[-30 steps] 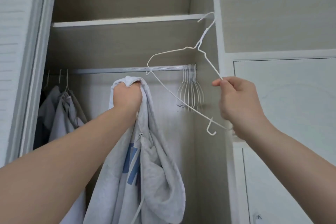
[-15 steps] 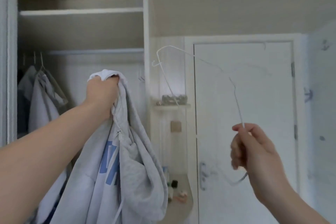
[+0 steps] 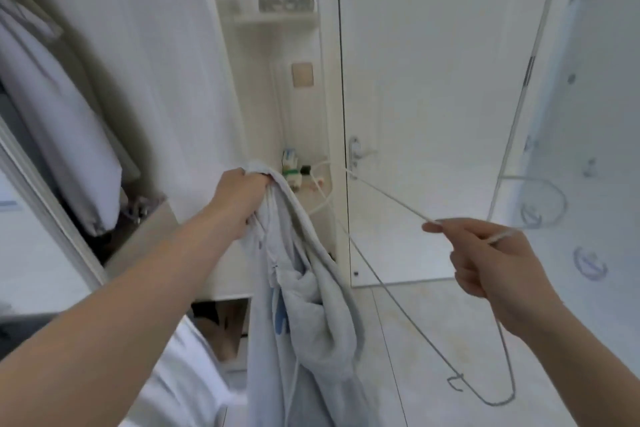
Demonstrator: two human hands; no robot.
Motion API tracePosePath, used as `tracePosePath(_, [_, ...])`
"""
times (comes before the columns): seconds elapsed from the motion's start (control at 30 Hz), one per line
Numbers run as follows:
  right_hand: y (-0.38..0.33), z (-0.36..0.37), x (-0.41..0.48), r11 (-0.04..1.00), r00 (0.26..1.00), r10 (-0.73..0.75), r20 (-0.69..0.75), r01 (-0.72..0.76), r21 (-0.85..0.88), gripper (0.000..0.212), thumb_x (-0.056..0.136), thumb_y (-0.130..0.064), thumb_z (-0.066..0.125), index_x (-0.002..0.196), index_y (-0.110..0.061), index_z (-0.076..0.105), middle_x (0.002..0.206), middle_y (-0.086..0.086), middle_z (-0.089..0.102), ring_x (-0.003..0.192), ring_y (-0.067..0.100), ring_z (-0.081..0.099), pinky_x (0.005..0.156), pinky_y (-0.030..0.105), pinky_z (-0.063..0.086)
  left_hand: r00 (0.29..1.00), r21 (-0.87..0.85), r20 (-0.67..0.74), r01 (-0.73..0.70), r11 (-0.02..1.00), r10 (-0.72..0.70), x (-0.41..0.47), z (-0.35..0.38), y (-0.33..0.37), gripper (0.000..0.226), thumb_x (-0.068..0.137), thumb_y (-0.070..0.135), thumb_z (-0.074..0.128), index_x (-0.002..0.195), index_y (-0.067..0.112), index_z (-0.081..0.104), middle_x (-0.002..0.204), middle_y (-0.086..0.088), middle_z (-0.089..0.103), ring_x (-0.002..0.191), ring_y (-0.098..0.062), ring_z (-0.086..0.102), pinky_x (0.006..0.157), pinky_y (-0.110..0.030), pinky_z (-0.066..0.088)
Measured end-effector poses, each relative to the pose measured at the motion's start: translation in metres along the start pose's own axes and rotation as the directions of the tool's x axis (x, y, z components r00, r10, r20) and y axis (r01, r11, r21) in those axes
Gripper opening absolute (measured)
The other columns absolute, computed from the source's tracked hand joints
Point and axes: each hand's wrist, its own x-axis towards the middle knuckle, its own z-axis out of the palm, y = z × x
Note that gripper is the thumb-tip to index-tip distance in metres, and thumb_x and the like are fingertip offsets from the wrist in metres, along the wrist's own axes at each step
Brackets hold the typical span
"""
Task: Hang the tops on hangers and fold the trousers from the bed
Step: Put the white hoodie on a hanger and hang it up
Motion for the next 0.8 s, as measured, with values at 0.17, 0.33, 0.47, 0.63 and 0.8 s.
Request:
tracePosePath(0.17, [0.046, -0.013, -0.092, 0.983, 0.995, 0.088, -0.044, -0.094, -0.159, 0.019, 0.097, -0.023, 0.06, 0.091, -0.021, 0.078, 0.044, -0.006, 0.032, 0.038, 0.013, 0.024, 0.043, 0.016, 0.023, 0.989, 0.153, 0.064, 0.122, 0.981, -0.133, -0.028, 0.045, -0.072, 0.02, 0.092, 0.024, 0.055, 0.107, 0.014, 0.064, 0.103, -0.016, 0.071, 0.094, -0.034, 0.068, 0.091, -0.051, 0.056])
tracePosePath(0.33, [0.076, -0.017, -0.141, 0.911, 0.981, 0.181, -0.064, -0.192, -0.365, 0.024, 0.098, -0.024, 0.058, 0.084, -0.034, 0.075, 0.044, -0.012, 0.043, 0.042, 0.006, 0.034, 0.043, 0.013, 0.028, 0.981, 0.254, 0.15, 0.082, 0.964, -0.123, -0.059, 0.08, -0.116, 0.01, 0.091, 0.018, 0.056, 0.094, 0.016, 0.066, 0.094, -0.012, 0.071, 0.082, -0.025, 0.067, 0.066, -0.033, 0.053])
tracePosePath(0.47, [0.086, -0.019, -0.151, 0.881, 0.969, 0.239, -0.066, -0.245, -0.405, 0.026, 0.098, -0.023, 0.059, 0.079, -0.032, 0.074, 0.045, -0.012, 0.044, 0.04, 0.005, 0.036, 0.043, 0.012, 0.029, 0.962, 0.303, 0.264, -0.009, 0.953, -0.075, -0.08, 0.099, -0.126, 0.013, 0.09, 0.019, 0.056, 0.091, 0.018, 0.069, 0.074, -0.002, 0.067, 0.064, -0.015, 0.062, 0.045, -0.02, 0.043])
tracePosePath(0.63, [0.09, -0.015, -0.138, 0.849, 0.97, 0.242, -0.011, -0.217, -0.482, 0.025, 0.098, -0.025, 0.058, 0.078, -0.032, 0.071, 0.046, -0.009, 0.041, 0.043, 0.006, 0.031, 0.044, 0.016, 0.029, 0.937, 0.282, 0.35, -0.09, 0.955, -0.015, -0.1, 0.108, -0.114, 0.02, 0.094, 0.021, 0.055, 0.09, 0.011, 0.072, 0.063, 0.0, 0.061, 0.056, -0.011, 0.055, 0.052, -0.024, 0.043])
tracePosePath(0.8, [0.112, 0.019, -0.131, 0.795, 0.99, 0.099, -0.097, -0.137, -0.592, 0.02, 0.098, -0.014, 0.058, 0.083, -0.017, 0.07, 0.048, -0.01, 0.045, 0.045, 0.009, 0.044, 0.047, 0.016, 0.03, 0.899, 0.223, 0.436, -0.064, 0.973, -0.041, -0.123, 0.11, -0.096, 0.019, 0.095, 0.017, 0.053, 0.095, 0.015, 0.072, 0.071, -0.002, 0.068, 0.061, -0.009, 0.062, 0.051, -0.021, 0.049])
